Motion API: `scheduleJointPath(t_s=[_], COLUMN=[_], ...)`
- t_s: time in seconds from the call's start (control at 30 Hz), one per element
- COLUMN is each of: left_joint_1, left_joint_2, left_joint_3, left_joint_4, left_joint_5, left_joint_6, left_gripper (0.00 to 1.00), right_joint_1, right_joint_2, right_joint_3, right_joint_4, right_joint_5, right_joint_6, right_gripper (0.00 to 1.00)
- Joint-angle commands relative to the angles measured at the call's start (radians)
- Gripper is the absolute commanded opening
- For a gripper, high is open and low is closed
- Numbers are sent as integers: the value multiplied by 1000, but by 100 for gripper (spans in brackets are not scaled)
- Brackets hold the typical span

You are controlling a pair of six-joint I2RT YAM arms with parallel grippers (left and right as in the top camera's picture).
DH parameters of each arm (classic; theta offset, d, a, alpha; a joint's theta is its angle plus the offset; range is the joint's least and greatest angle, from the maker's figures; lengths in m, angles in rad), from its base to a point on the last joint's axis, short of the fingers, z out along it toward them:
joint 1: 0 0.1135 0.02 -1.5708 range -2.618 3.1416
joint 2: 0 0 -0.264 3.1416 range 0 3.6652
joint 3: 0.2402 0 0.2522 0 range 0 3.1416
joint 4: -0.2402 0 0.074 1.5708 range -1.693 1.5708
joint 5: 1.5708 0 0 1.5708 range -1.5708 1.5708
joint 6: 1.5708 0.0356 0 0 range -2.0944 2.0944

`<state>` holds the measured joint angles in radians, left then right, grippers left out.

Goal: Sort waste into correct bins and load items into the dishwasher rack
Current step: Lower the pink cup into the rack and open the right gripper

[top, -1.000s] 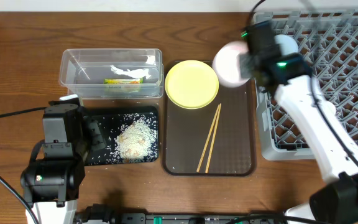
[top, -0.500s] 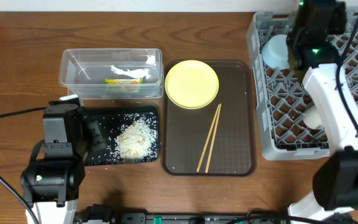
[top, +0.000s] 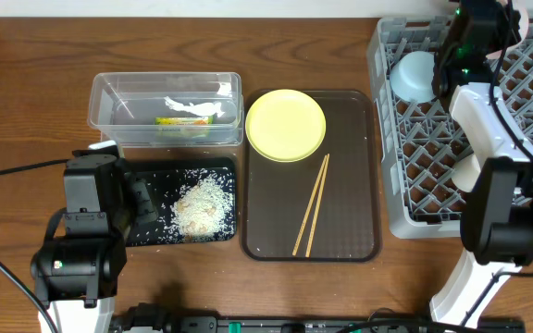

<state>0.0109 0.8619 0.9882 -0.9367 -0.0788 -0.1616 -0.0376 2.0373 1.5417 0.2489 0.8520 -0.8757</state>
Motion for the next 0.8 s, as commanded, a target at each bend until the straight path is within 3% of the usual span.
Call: scheduleJointPath(t_s=[0.0, 0.3, 0.53, 0.77], left_joint_1=[-3, -3, -3, -3], left_joint_2=[-1, -1, 0, -1], left_joint_3=[-3, -3, -3, -3], left_joint_4=[-2, -2, -2, -2], left_joint_5=[-8, -8, -8, -8], left_joint_6=[-16, -16, -16, -16], left_gripper=[34, 34, 35, 34], right_joint_1=[-14, 22, 63, 85], right_joint_2=[43, 106, 106, 85], right_joint_3=[6, 6, 6, 7], right_joint_4=[11, -5, -180, -360], right_joint_5=[15, 20, 39, 85], right_joint_6=[-23, 53, 221, 501], right_gripper=[1, 1, 1, 1])
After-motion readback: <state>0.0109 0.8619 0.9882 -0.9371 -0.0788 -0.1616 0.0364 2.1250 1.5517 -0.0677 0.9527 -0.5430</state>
